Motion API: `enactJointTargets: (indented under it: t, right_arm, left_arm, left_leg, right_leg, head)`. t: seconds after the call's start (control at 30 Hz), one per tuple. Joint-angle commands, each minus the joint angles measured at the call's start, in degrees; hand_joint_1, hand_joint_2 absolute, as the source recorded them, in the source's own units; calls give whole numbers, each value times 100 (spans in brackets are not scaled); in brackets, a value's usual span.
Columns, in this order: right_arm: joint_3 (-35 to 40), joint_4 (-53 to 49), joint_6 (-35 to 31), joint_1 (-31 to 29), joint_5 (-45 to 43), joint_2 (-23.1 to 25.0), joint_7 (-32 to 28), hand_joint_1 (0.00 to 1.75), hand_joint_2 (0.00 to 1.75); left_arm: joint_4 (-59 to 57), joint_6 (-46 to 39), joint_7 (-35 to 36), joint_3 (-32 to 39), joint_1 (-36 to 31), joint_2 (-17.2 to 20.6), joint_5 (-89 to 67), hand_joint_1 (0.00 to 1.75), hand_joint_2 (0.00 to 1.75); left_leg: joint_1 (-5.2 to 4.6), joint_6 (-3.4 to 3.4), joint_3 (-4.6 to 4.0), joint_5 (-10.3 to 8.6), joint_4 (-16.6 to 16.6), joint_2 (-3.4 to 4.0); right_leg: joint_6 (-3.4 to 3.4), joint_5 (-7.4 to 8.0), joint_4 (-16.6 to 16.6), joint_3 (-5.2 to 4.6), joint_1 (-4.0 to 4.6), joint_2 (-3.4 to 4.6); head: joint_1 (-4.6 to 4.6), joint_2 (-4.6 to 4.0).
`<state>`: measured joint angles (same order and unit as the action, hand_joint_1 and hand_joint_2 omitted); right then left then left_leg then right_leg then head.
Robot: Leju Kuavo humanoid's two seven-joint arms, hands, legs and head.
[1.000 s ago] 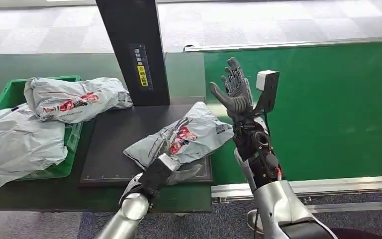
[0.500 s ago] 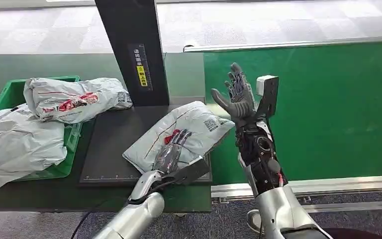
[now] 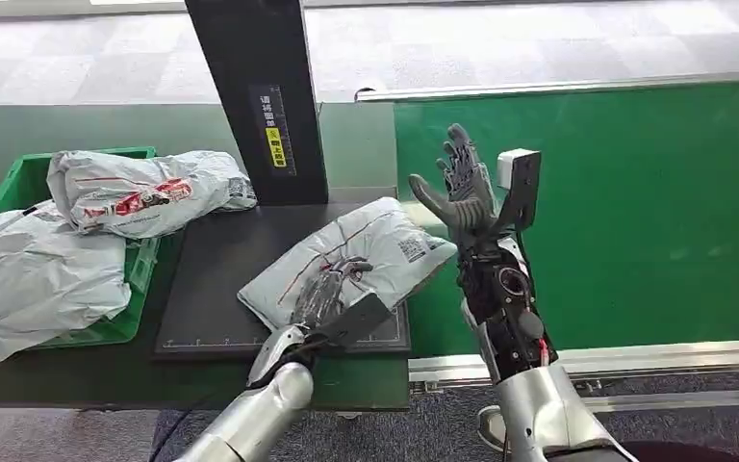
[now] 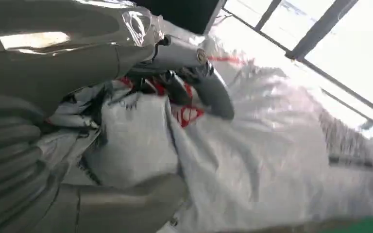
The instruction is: Moved the parcel from conveyor to table for the left to box.
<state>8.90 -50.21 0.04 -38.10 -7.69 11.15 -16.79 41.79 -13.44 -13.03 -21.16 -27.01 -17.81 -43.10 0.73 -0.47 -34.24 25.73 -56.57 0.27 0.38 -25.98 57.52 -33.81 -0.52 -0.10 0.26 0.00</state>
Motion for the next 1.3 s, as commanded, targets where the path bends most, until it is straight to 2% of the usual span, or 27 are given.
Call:
enactJointTargets:
  t: [0.03,0.53,0.57,0.6,0.63,0.67,0.7,1.17,1.3]
  right_arm:
    - [-52,61,-18,-122,13,-74,33,0,175]
    - [59,383,29,-317,-4,-3,-46,0,175]
    - [69,410,43,-337,-7,-2,-62,0,175]
    - [73,418,49,-341,-9,0,-68,0,175]
    - [73,418,49,-341,-9,0,-68,0,175]
    - [77,431,53,-355,-10,4,-75,0,175]
    - [90,449,75,-370,-13,6,-90,0,175]
    - [125,579,103,-473,-4,42,-106,0,175]
    - [99,641,113,-501,15,69,-126,0,175]
  left_arm:
    - [170,-66,-107,346,155,88,317,175,175]
    - [250,-174,-97,355,235,176,504,175,175]
    - [289,-187,-144,371,249,176,547,166,175]
    - [301,-197,-158,371,251,179,552,166,175]
    - [301,-197,-158,371,251,179,552,140,175]
    - [344,-213,-178,381,262,181,575,10,175]
    - [381,-145,-228,415,270,171,693,0,175]
    - [431,-51,-315,360,291,181,837,0,175]
    - [241,-201,-74,331,209,175,678,0,175]
  left_leg:
    - [-2,2,15,3,9,3]
    - [-2,2,10,4,6,12]
    - [-3,3,19,6,10,15]
    - [-4,2,14,5,8,15]
    - [-3,2,11,4,7,14]
    - [-3,2,17,6,9,16]
    - [-3,2,13,5,7,15]
    - [-2,2,5,3,5,6]
    - [-2,2,10,3,7,8]
  right_leg:
    - [-1,-2,-8,14,-2,4]
    - [-1,-1,-4,8,-2,13]
    - [-2,-2,-8,15,-2,17]
    - [-1,-1,-6,11,-3,17]
    - [-1,0,-5,8,-3,16]
    - [-2,-1,-6,13,-3,18]
    - [-2,0,-5,10,-2,17]
    - [-1,0,-3,6,-1,9]
    - [-2,-1,-5,10,-1,11]
  head:
    - [2,0]
    - [0,-2]
    - [0,-2]
    - [0,0]
    - [0,-2]
    - [0,0]
    - [0,0]
    - [0,0]
    - [0,0]
